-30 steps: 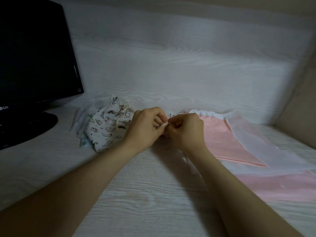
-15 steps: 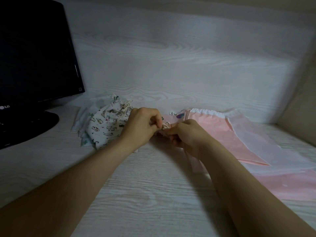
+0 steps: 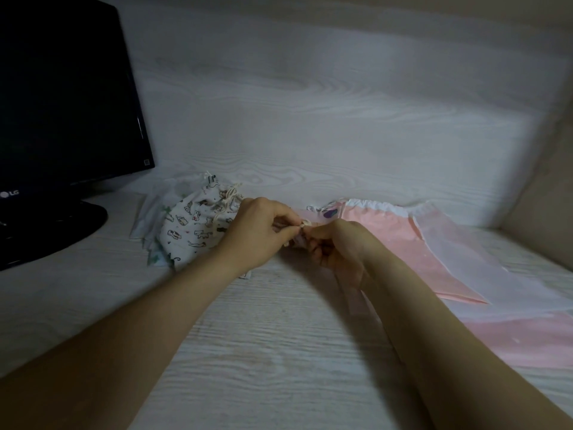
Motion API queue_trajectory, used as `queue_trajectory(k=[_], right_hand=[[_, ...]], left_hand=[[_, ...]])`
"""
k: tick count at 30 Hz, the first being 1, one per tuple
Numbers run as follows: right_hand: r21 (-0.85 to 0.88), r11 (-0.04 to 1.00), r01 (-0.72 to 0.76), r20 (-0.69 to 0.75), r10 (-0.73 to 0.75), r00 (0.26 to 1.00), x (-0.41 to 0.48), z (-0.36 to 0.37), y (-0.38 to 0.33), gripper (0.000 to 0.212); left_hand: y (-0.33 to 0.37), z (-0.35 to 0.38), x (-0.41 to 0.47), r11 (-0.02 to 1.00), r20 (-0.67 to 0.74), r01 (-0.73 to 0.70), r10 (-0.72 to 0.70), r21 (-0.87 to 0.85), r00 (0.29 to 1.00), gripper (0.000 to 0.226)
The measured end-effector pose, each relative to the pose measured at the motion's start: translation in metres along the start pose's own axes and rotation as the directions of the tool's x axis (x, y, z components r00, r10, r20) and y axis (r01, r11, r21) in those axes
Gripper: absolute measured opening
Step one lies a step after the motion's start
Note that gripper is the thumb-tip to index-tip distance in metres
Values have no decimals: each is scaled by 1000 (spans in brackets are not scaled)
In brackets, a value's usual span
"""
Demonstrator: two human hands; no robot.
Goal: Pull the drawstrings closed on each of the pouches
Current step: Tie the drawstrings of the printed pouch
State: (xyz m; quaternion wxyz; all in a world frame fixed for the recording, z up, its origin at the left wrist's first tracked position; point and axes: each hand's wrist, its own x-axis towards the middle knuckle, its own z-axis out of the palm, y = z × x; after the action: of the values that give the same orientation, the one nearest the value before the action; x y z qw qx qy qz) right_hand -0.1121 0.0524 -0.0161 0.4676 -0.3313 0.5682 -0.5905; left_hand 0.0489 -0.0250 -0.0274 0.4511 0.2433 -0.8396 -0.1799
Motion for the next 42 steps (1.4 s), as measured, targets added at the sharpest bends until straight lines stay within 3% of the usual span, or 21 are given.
queue_trajectory(k=[4,12,16,20,23,26,30,33,37,42], right_hand=[[-83,985,151,-7,-152,988,-4,0,0,11],[-172,919,356,45,-353,934,-8,6,3,20],[-177,908,381,5,-386,923,-6,11,6,15],[-147,899,412,-29,-420,907,-3,6,4,21],[-143,899,414,30,-415,909,-3,2,4,24],[-127,909,397,53,-393,918,-3,2,4,16],[-81,914,397,-53,-402,914,-1,-4,2,9],[-279,838,468,-57,-501,863,4,-9,3,10],[-669,605,431,-60,-623,780,8,-7,6,17],[-724,578,376,-136,-654,744,6,-4,3,16]], left_hand=[[3,0,1,1000,37,0,0,-8,999,9],[11,-16,7,960,230,279,-265,-33,937,37],[14,-14,11,920,138,368,-350,-135,926,35],[6,-13,9,940,22,285,-286,-186,958,49],[5,-12,11,873,94,387,-377,-297,921,42],[5,-10,12,831,163,499,-472,-248,867,38],[2,-20,14,856,40,484,-485,-180,873,41],[-5,-24,14,873,-12,457,-466,-170,885,49],[-6,-22,13,896,20,427,-428,-118,904,54],[-4,-18,15,945,-4,328,-328,16,945,61]])
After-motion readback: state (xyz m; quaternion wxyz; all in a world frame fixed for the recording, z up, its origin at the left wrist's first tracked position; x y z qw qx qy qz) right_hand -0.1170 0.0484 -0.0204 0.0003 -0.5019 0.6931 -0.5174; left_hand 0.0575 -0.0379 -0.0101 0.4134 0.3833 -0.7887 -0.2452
